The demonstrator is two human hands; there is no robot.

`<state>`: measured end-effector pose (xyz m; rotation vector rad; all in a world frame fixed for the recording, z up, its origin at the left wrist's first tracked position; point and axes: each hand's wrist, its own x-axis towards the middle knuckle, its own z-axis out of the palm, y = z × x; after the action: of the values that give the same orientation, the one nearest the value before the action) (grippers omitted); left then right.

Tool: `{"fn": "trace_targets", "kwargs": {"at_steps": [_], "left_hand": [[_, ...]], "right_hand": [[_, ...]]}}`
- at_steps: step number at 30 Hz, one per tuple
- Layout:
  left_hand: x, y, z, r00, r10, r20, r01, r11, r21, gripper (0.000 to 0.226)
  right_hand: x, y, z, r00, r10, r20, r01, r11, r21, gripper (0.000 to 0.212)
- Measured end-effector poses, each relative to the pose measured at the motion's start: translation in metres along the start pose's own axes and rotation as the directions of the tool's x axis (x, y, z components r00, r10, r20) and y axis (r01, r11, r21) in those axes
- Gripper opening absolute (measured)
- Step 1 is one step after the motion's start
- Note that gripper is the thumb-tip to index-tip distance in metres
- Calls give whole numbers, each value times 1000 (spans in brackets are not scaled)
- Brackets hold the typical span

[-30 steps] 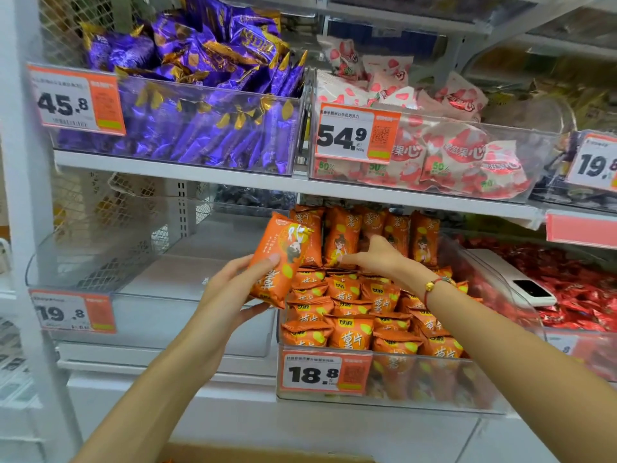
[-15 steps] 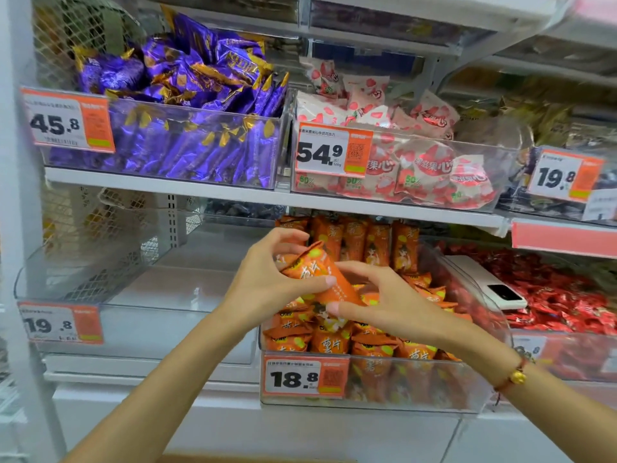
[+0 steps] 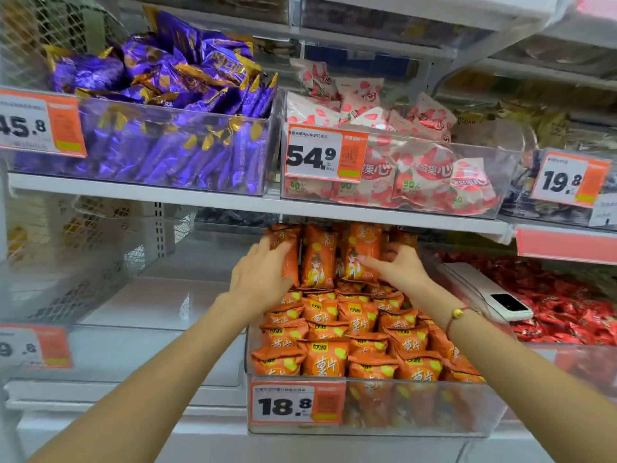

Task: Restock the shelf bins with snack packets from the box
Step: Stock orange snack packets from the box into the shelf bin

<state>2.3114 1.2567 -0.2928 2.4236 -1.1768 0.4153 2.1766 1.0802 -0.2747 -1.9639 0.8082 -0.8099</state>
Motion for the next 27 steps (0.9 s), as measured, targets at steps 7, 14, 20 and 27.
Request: {"fn": "trace_targets", "kwargs": {"at_steps": [7,14,20,27], "left_hand": [[1,-5,6,994,84,66,-90,992,94,53],[-9,-17,5,998,-40,-46,20,921,-390,67],[-65,-27,14,984,-174,-43,80,641,-763,38],[-67,-30,13,985,-173,19,129,652,-747,43]], "right_hand": [[-1,10,20,998,-48,33,55,968,-244,60],[-11,15,21,929,-359,-96,239,774,-586,63],[-13,9,46,812,-503,295,551,495,-672,56],[-14,7,50,850,-363,381,522,490,-698,62]]}}
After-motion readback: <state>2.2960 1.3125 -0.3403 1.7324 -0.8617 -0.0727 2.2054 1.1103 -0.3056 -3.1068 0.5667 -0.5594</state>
